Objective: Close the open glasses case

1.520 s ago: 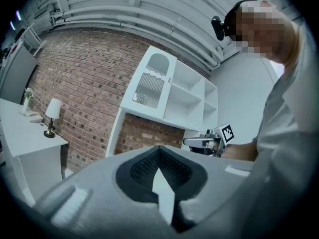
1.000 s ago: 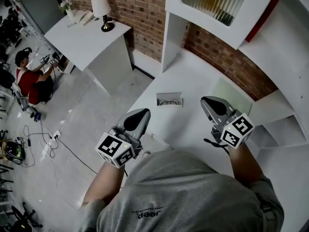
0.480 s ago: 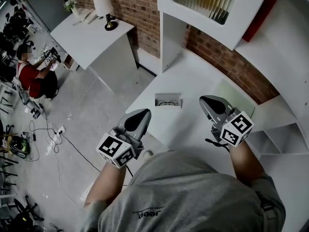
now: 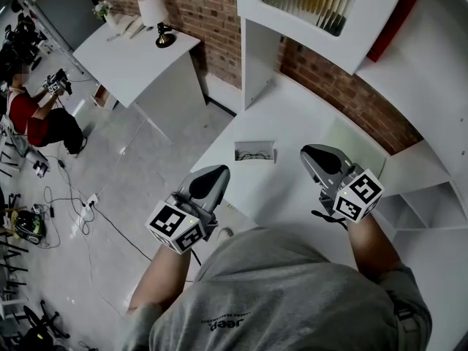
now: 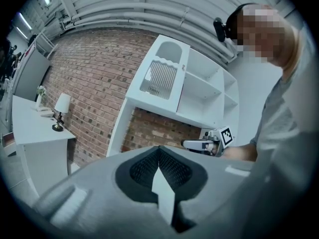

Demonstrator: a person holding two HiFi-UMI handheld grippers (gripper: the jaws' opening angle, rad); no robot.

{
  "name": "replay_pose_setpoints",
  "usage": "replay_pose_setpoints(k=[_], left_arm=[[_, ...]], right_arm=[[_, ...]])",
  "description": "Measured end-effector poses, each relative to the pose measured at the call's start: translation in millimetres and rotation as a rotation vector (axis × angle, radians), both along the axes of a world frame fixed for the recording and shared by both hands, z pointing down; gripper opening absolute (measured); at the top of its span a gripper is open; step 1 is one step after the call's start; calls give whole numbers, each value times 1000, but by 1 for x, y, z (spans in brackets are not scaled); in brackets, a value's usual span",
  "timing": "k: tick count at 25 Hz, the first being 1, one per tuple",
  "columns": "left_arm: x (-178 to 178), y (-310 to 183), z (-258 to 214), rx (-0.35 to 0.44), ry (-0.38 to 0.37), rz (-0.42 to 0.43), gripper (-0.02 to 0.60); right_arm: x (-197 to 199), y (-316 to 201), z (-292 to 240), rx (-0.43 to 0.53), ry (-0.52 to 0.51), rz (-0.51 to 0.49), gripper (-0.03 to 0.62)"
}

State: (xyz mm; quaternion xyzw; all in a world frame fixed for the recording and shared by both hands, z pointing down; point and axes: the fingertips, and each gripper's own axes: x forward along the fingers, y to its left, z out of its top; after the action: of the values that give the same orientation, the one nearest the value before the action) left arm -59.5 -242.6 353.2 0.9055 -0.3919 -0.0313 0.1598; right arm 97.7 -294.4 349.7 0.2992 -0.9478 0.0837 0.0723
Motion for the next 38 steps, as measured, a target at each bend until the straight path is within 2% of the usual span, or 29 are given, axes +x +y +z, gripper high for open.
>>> replay_pose_setpoints(k=[1, 3, 4, 7, 12, 16, 20, 33, 38], left_arm=[[1, 0, 1, -3, -1, 15, -3], [5, 3, 3, -6, -19, 65, 141], [6, 4, 4, -3, -35, 89, 183], [6, 4, 10, 13, -96, 127, 222], [3, -11, 28, 11, -151, 167, 254], [7, -25, 48, 26, -200, 237, 282], [14, -45, 85, 3, -255, 305, 316], [18, -109, 222, -43, -424, 450, 430], [27, -129, 269, -4, -524, 517, 472]], right_arm=[[-2, 1, -2, 6, -1, -13, 88], [-8, 4, -6, 21, 2, -48, 179], [-10, 6, -6, 25, 7, -66, 212], [-16, 7, 0, 26, 42, -112, 267], [-21, 1, 20, 24, 102, -173, 296], [-25, -12, 43, 20, 151, -203, 313], [-27, -31, 77, -7, 192, -227, 338], [-35, -81, 233, -61, 426, -361, 433], [-40, -94, 289, -67, 510, -424, 462]])
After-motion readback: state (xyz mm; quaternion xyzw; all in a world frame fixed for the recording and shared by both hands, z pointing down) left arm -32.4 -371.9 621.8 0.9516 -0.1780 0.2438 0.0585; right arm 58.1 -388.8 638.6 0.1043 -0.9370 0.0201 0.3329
